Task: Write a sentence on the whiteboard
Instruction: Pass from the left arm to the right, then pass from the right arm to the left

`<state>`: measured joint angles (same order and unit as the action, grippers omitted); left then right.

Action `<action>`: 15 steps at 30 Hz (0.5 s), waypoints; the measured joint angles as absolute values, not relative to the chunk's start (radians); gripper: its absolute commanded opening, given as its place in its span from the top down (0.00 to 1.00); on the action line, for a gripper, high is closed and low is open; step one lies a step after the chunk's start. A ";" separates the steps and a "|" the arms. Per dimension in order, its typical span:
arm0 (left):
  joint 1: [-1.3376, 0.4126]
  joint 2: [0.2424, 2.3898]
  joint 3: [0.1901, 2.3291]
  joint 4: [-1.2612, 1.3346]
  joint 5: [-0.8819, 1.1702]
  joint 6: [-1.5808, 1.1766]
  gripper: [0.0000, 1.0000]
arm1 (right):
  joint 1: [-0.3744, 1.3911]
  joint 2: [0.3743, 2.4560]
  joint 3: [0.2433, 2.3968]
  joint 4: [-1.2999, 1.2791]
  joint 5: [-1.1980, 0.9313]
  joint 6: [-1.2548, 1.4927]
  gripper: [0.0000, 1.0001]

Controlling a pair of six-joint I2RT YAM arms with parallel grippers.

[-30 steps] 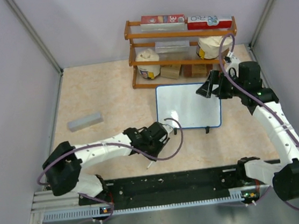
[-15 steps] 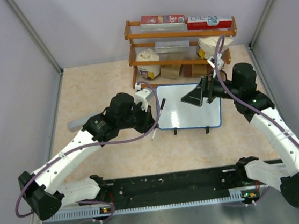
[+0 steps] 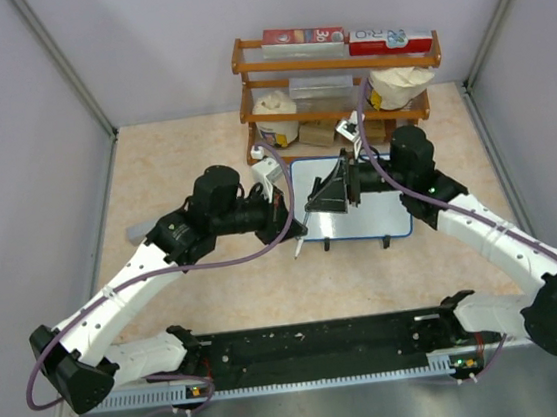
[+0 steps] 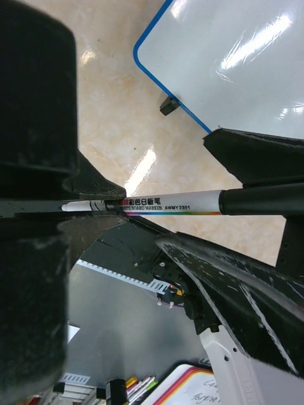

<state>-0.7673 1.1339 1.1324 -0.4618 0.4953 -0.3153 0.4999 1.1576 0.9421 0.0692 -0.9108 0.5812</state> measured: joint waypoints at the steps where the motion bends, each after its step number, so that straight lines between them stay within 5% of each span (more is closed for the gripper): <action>1: -0.767 1.134 1.132 -0.461 0.501 -0.316 1.00 | 0.506 1.169 0.942 0.086 -0.916 0.591 0.49; 5: -0.767 1.134 1.132 -0.446 0.524 -0.324 1.00 | 0.525 1.190 0.942 0.142 -0.938 0.622 1.00; 7: -0.766 1.134 1.132 -0.443 0.530 -0.327 1.00 | 0.531 1.196 0.940 0.177 -0.952 0.651 1.00; 10: -0.765 1.134 1.132 -0.441 0.534 -0.330 0.68 | 0.533 1.192 0.927 0.203 -0.945 0.669 1.00; 11: -0.765 1.134 1.132 -0.441 0.532 -0.334 0.50 | 0.533 1.188 0.923 0.205 -0.939 0.670 1.00; 15: -0.764 1.132 1.131 -0.426 0.535 -0.343 0.41 | 0.535 1.141 0.899 0.199 -0.862 0.670 1.00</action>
